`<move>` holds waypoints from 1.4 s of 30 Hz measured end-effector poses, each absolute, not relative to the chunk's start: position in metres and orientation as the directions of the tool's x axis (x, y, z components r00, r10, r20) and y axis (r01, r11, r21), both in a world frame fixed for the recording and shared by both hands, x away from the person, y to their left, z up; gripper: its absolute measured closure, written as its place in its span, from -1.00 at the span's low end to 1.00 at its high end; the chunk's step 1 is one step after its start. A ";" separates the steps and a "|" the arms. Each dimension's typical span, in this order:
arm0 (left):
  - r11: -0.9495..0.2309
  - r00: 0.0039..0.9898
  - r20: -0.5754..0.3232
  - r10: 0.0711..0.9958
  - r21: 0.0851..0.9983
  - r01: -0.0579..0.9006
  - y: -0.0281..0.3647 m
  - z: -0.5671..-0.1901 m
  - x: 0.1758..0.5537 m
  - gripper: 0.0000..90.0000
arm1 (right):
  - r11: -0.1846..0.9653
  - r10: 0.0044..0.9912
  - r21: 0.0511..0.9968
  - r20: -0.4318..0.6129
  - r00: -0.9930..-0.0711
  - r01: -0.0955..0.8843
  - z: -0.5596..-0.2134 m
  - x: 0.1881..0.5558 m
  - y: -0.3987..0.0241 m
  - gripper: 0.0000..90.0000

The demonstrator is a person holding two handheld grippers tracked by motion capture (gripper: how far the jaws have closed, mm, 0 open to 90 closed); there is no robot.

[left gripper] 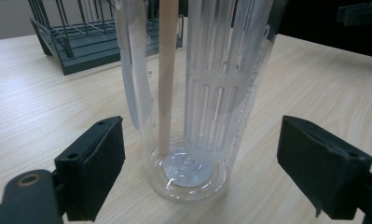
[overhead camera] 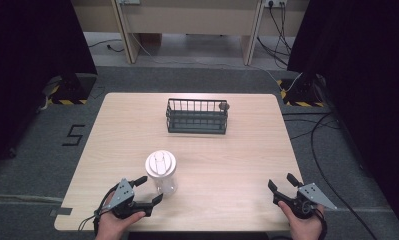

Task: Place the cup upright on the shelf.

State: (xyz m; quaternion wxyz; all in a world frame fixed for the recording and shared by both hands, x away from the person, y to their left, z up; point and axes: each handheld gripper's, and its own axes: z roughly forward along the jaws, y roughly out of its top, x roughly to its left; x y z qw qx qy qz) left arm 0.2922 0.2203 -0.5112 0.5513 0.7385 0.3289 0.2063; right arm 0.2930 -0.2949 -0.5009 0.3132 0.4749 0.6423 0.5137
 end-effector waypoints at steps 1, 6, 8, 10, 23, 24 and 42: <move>-0.185 0.700 -0.053 0.712 0.948 0.260 0.219 -0.512 0.294 -0.68 | 0.015 0.931 0.957 0.092 -0.352 0.291 -0.500 0.293 -0.295 -0.48; -0.178 0.696 -0.065 0.715 0.946 0.272 0.211 -0.515 0.303 -0.68 | 0.010 0.932 0.955 0.099 -0.350 0.296 -0.501 0.293 -0.296 -0.48; -0.184 0.696 -0.055 0.716 0.946 0.265 0.209 -0.514 0.307 -0.68 | 0.016 0.933 0.953 0.095 -0.346 0.303 -0.501 0.294 -0.296 -0.47; -0.190 0.701 -0.048 0.712 0.947 0.258 0.206 -0.514 0.312 -0.68 | 0.020 0.934 0.953 0.090 -0.345 0.303 -0.501 0.294 -0.297 -0.47; -0.199 0.710 -0.047 0.703 0.945 0.259 0.196 -0.519 0.322 -0.67 | 0.022 0.934 0.946 0.096 -0.343 0.325 -0.504 0.296 -0.295 -0.46; -0.199 0.710 -0.047 0.703 0.945 0.259 0.196 -0.519 0.322 -0.68 | 0.022 0.934 0.946 0.096 -0.343 0.325 -0.504 0.296 -0.295 -0.46; -0.190 0.721 -0.049 0.691 0.950 0.247 0.198 -0.516 0.325 -0.60 | 0.030 0.928 0.941 0.099 -0.359 0.337 -0.508 0.297 -0.294 -0.45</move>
